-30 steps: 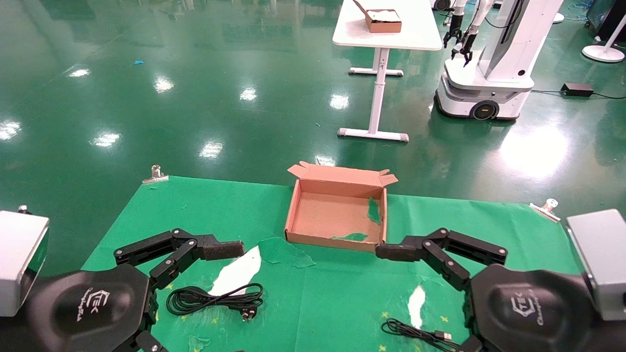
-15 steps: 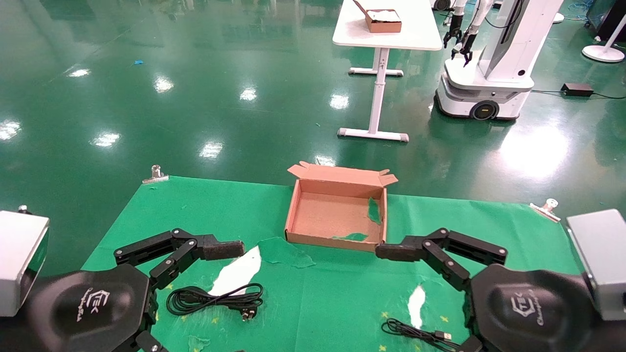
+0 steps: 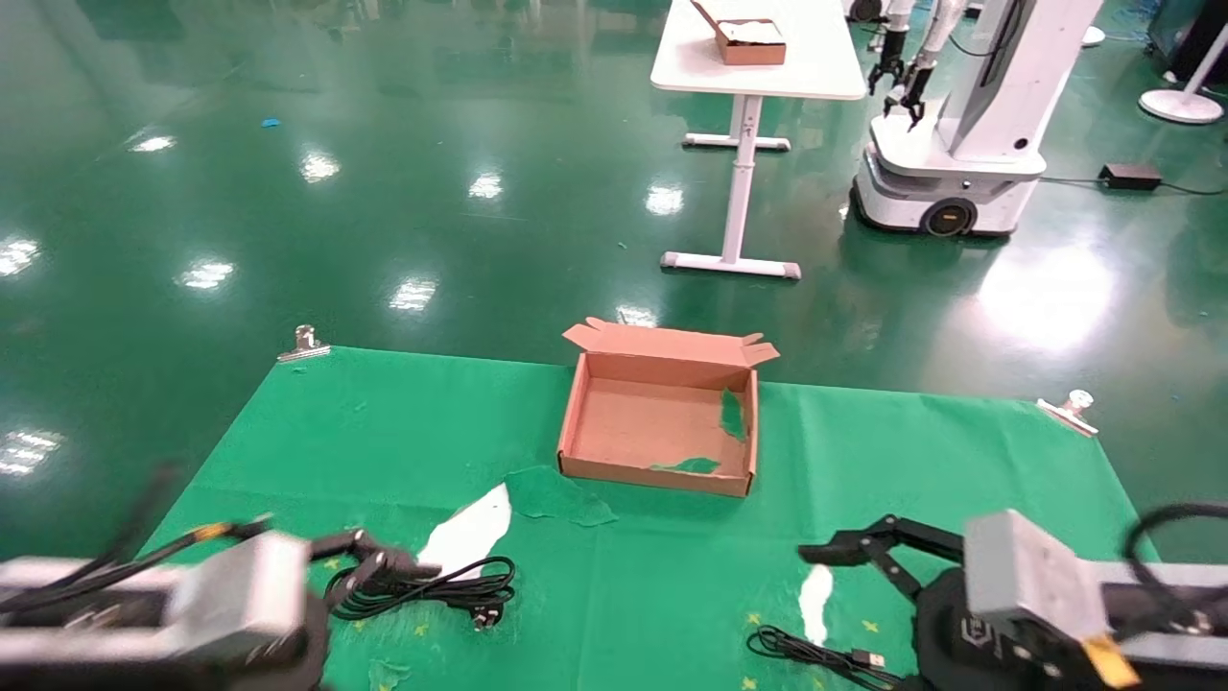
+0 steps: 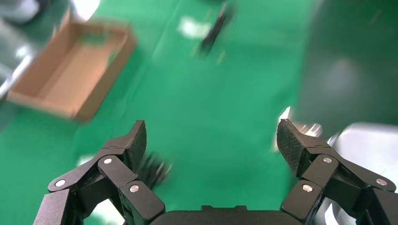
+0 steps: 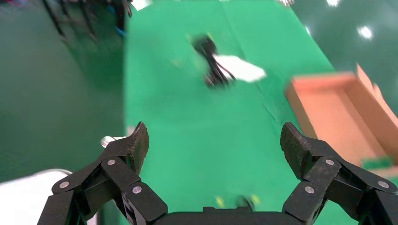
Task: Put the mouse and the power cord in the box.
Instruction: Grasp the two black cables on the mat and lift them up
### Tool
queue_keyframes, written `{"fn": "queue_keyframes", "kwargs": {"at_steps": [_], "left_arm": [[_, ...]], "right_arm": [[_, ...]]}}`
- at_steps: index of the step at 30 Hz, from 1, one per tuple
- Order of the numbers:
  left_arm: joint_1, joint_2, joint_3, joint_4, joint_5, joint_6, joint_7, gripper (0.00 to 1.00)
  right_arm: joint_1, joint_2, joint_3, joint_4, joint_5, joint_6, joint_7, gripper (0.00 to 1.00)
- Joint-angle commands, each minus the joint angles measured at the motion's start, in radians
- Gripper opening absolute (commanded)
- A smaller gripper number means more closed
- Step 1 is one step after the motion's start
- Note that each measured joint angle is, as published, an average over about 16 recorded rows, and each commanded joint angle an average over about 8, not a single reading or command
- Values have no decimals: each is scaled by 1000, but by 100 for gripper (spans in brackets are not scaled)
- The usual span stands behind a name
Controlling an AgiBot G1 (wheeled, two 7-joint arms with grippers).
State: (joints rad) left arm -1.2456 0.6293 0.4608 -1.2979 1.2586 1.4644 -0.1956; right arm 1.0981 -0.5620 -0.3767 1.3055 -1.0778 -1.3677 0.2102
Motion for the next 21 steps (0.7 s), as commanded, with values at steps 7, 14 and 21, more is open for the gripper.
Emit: {"fn": "queue_keyframes", "kwargs": {"at_steps": [7, 14, 21], "left_arm": [[-71, 55, 65, 23, 178, -26, -6, 100], [-63, 61, 93, 14, 240, -31, -8, 100], [-107, 175, 184, 92, 479, -106, -23, 100]], "right_arm": [[30, -12, -28, 14, -84, 40, 20, 100], [13, -1, -25, 10, -79, 46, 23, 100], [-32, 16, -15, 20, -60, 78, 51, 100]]}}
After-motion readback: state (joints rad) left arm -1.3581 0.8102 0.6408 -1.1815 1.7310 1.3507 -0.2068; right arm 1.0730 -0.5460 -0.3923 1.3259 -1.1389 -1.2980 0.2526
